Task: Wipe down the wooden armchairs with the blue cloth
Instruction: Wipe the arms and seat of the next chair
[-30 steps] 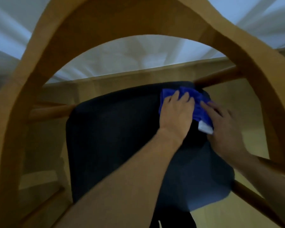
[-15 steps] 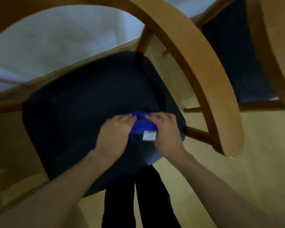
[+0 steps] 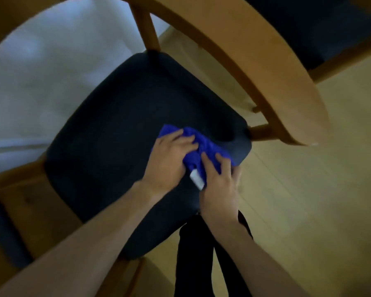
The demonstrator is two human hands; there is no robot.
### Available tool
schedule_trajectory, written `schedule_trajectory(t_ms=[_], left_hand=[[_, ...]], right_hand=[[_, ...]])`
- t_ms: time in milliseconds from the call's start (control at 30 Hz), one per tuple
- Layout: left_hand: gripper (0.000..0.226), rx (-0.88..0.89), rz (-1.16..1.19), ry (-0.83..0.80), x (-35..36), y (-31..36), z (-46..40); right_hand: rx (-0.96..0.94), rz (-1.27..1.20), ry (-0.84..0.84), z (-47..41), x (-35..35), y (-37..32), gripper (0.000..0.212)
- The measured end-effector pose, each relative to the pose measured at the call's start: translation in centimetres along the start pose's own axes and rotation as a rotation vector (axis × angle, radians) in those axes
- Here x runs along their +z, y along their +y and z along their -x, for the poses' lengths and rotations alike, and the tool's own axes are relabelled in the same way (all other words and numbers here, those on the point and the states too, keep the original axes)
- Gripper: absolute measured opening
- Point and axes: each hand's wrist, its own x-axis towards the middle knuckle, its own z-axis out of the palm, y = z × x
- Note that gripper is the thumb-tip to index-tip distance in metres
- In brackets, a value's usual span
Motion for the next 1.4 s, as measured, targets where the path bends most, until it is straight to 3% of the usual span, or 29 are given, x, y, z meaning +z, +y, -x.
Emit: schedule_trajectory(t_ms=[133,233,300,367,533,667,800,867,1000,1033,1200,1400], left_hand=[[0.057,0.008,-0.118,-0.170,0.9,0.8,4.2],[0.057,0.051,-0.094,-0.047,-0.8,1.2,1.5],[0.043,0.068,-0.152,0.110,-2.9,1.9,-2.8],[0.035,0.102,-0.264,0.151,-4.8,2.9,-7.8],[0.030,0.219,-0.483,-0.244,-3.8,4.6,-11.6],[0.042,0.270,-0.421,-0.300,-1.0,4.1,-5.1],[0.046,0.320,-0.473,-0.473,-0.2,4.8,-1.1],[0.041,0.357,-0.470,-0.441,-0.9,5.8,-2.5],[0.035,0.348,-0.406,-0.100,-1.7,7.9,-7.6],[0.035,0.324,-0.398,-0.083,-1.6,8.2,-8.5],[0.031,0.345,-0.505,-0.207,0.7,7.2,-7.0],[0.042,0.281,-0.467,-0.446,1.8,3.4,2.9]], right_hand=[[-0.014,-0.178,-0.096,2.9,-0.4,2.3,0.067],[-0.077,-0.258,0.074,-0.1,-3.0,2.3,0.061],[-0.102,-0.262,0.210,-3.4,-4.5,1.8,0.068],[-0.108,-0.195,0.261,-6.3,-5.3,1.4,0.073],[-0.005,-0.093,0.262,-5.4,-2.6,1.6,0.062],[-0.026,-0.164,0.155,0.6,0.9,2.6,0.062],[0.097,-0.420,0.114,3.0,0.2,5.4,0.055],[0.102,-0.482,0.188,2.5,-1.4,6.1,0.059],[0.109,-0.522,0.383,-2.3,-4.0,7.0,0.062],[0.136,-0.533,0.390,-3.3,-3.9,7.0,0.058],[0.340,-0.677,0.355,-1.2,-0.1,4.4,0.053],[0.236,-0.612,0.027,7.1,3.9,3.9,0.055]])
